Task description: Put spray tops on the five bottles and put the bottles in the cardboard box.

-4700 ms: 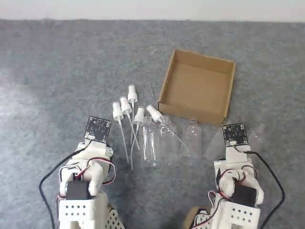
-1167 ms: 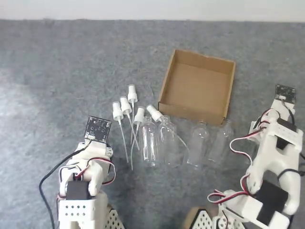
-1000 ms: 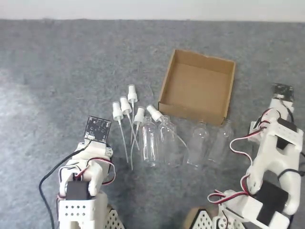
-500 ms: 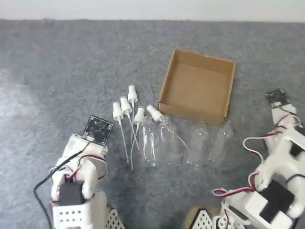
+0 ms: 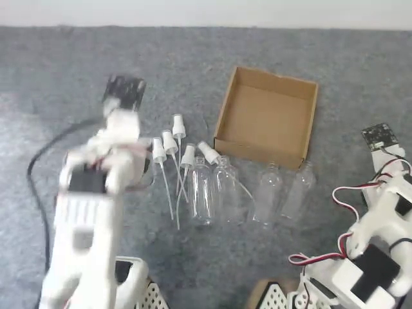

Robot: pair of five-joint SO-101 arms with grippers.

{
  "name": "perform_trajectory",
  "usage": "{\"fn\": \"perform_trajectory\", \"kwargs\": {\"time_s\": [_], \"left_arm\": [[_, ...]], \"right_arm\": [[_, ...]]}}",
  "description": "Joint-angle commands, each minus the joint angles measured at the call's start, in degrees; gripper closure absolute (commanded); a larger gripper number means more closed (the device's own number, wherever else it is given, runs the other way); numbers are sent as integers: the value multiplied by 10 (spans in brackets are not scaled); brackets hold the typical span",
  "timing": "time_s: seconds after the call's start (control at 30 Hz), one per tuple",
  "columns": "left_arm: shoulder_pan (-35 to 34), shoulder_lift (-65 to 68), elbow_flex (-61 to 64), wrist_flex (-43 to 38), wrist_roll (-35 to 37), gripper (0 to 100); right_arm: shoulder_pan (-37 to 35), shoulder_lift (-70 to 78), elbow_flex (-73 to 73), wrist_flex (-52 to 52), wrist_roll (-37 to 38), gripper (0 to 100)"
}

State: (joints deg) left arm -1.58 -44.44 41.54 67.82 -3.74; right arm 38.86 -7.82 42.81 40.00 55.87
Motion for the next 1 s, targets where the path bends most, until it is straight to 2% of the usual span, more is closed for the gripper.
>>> {"fn": "perform_trajectory", "kwargs": {"time_s": [0.0, 0.1, 0.23, 0.4, 0.77, 0.87, 0.97], "left_arm": [[14, 235, -124, -4, 93, 877], [-2, 338, -140, -64, 114, 833], [-32, 436, -144, -135, 144, 830], [-62, 468, -159, -141, 142, 830], [-32, 471, -143, -197, 129, 833], [-33, 482, -143, -199, 129, 875], [-32, 512, -146, -200, 128, 874]], "right_arm": [[8, -2, -2, -2, 6, 970], [9, -2, -1, -2, 6, 944], [9, -2, 2, -2, 4, 929], [6, -3, 21, -7, 6, 928], [7, -3, 23, -7, 6, 931], [7, -3, 23, -7, 6, 931], [7, -3, 23, -7, 6, 931]]}}
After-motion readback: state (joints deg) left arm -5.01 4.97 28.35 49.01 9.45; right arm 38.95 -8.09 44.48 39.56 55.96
